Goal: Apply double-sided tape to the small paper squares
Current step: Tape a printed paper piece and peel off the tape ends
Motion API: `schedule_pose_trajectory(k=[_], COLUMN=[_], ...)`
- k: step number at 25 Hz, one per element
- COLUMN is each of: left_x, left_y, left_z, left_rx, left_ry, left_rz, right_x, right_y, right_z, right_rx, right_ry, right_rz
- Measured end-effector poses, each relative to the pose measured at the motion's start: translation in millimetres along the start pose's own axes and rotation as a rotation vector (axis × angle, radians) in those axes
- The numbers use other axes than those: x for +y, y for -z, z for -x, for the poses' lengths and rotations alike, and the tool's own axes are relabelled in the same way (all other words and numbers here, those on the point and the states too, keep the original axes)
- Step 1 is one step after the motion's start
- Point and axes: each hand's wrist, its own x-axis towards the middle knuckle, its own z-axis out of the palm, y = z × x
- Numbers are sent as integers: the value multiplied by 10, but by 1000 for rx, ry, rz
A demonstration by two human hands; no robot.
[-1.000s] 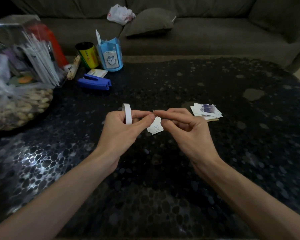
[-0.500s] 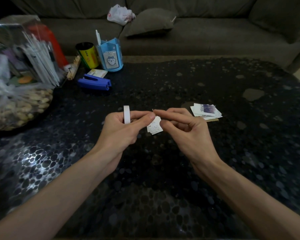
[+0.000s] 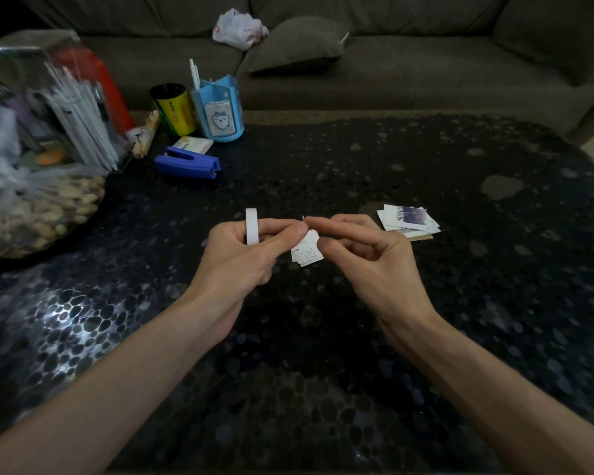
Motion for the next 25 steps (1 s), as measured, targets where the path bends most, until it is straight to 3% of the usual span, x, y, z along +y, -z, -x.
schedule_pose_trajectory(k=[25], left_x=[9], left_y=[-15], left_z=[14], left_rx=[6], left_ry=[-16], left_rz=[-14], right_x=[-28], right_y=[-1], right_z=[12], right_rx=[10], right_ry=[-20], right_rz=[-9])
